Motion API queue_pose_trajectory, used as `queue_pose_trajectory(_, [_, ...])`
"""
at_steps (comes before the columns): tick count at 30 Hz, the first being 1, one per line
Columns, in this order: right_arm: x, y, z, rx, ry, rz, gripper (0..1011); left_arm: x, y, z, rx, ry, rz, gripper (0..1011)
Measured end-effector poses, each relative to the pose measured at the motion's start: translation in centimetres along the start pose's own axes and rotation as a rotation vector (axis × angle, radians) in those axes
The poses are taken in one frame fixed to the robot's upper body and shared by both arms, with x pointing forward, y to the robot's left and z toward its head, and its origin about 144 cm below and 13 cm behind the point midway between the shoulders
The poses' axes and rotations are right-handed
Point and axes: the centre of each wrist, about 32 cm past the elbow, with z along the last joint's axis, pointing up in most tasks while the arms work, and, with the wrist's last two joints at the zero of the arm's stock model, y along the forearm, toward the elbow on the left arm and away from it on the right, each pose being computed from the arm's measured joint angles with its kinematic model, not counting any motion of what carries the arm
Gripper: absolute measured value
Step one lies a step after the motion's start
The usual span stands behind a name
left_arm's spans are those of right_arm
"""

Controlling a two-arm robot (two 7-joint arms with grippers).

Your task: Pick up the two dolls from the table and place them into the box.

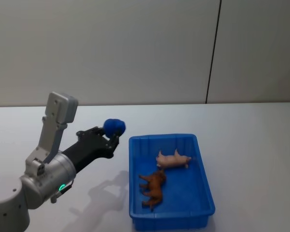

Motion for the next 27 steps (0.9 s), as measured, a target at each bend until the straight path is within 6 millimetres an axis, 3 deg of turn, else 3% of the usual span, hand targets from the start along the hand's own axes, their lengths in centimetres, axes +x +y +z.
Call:
queue_pose_trajectory(20, [0.0,0.0,0.0,0.0,0.0,0.0,1001,0.4,-4.3,1.1,0.051,0.064,-0.321,172])
queue_pose_trajectory(24, [0.0,0.0,0.0,0.0,0.0,0.0,1001,0.5,-5.4,1.0,0.071,0.08,-0.38,237])
queue_pose_trajectory(27, [0.0,0.0,0.0,0.0,0.0,0.0,1001,0.5,-6.3,0.9,0.088,0.093,-0.432,367])
